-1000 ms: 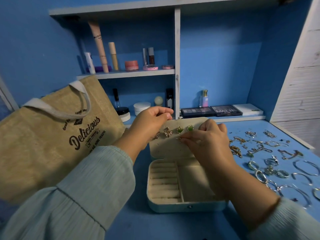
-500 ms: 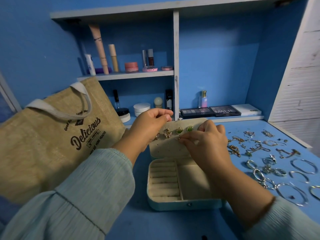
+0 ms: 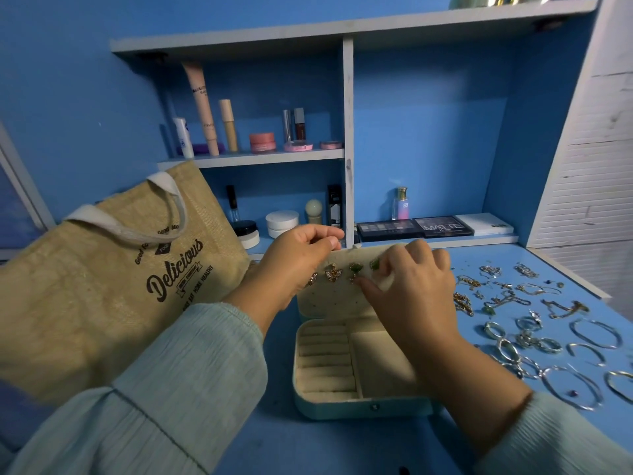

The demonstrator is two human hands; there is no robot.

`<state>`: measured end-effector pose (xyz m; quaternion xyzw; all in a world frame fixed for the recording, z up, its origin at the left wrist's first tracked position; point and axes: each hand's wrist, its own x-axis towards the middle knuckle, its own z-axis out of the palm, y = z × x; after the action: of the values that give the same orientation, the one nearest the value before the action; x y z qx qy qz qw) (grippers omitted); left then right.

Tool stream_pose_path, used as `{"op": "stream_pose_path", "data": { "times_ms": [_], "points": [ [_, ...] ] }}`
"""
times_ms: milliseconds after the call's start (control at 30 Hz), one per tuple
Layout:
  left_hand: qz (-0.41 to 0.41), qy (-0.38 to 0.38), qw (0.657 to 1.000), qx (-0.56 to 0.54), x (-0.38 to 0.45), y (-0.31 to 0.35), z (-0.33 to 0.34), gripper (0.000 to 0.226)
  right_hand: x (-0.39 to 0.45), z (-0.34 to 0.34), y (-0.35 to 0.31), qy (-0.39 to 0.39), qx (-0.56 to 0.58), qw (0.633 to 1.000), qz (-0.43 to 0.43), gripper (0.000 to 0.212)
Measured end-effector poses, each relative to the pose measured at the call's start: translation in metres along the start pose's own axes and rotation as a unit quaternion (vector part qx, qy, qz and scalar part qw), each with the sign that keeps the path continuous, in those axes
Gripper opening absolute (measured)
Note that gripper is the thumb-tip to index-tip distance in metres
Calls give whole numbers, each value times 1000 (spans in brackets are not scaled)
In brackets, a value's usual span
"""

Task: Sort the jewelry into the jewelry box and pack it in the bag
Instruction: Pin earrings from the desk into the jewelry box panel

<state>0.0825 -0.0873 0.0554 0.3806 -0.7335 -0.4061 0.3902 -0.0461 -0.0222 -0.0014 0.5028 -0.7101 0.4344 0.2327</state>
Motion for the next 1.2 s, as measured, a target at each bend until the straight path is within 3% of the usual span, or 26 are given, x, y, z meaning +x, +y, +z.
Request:
{"op": "stream_pose_path", "data": {
  "times_ms": [200,367,567,833,1067,1200],
  "points": [
    [-12,-22,1000,10,-6,3,-2,19,-1,-12,2,-59,15,998,21,66],
    [-39,-82,996,8,-12,4,-8,15,-5,-14,11,-43,2,999,-32,47],
    [-48,-134,987,71,-19,9,-10,14,-11,-19,16,7,-19,995,-101,47],
    [-48,-146,976,153,-21,12,-6,13,-18,-12,25,21,36,993,-113,39],
    [-38,-202,942,266,-15,26,-5,16,-19,-11,27,23,34,991,-127,44],
    [-37,-205,935,287,-10,28,0,15,-21,-14,26,41,34,989,-139,36]
  ]
}}
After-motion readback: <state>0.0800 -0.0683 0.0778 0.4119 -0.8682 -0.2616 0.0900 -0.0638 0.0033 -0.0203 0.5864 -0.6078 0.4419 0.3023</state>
